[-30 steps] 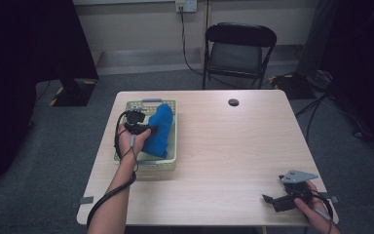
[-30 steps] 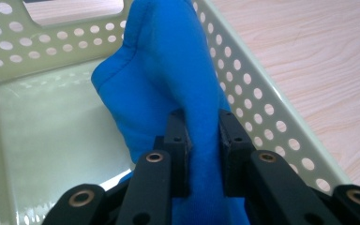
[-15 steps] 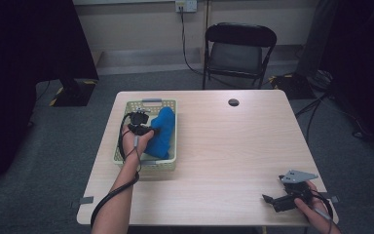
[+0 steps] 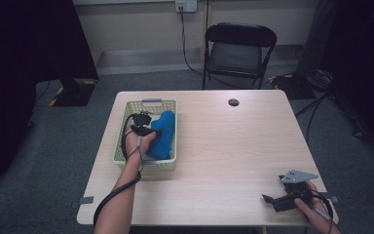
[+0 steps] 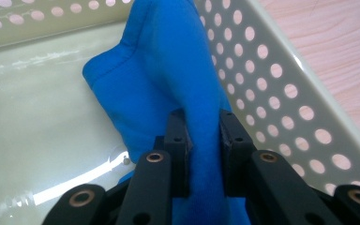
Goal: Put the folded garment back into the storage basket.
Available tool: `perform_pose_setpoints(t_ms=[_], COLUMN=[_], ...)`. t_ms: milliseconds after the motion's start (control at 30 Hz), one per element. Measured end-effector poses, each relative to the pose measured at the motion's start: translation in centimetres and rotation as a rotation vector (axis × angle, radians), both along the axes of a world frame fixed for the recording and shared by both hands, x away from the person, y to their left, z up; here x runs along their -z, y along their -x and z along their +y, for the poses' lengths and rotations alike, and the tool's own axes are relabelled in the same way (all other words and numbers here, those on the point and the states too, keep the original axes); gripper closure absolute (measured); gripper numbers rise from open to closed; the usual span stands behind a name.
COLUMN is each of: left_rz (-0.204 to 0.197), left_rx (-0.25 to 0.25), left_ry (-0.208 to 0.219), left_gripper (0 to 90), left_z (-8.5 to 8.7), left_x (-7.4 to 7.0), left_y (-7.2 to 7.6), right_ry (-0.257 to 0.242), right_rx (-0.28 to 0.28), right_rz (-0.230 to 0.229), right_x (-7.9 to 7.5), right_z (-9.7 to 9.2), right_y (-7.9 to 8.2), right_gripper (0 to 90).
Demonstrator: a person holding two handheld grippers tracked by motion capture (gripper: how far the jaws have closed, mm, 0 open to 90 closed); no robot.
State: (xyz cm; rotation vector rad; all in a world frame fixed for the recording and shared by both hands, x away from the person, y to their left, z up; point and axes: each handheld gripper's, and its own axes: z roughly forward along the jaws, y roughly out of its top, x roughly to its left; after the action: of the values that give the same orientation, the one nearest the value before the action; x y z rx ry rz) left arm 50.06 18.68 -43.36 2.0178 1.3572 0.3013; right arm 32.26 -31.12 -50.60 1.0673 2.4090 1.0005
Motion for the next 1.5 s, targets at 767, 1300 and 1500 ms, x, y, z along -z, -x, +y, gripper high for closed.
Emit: perform_pose_setpoints(t_ms=[767, 1300, 1500], left_rz=[0.064, 0.109, 0.119], left_rx=[0.005, 0.012, 0.008], left_ry=[-0.05, -0.097, -0.1], left_gripper=[76.1, 74.4, 74.1], left_z=[-0.3, 0.0, 0.0], left_x=[1.3, 2.7, 2.9], left_y=[-1.1, -1.5, -1.5], right_ry=[0.0, 0.0, 0.0], right_rx=[0.0, 0.0, 0.0], right_rz=[0.0, 0.0, 0.0], right_x=[0.0, 0.0, 0.0], right_z=[0.0, 0.0, 0.0], right_y=[0.0, 0.0, 0.0], right_gripper=[0.0, 0.0, 0.0])
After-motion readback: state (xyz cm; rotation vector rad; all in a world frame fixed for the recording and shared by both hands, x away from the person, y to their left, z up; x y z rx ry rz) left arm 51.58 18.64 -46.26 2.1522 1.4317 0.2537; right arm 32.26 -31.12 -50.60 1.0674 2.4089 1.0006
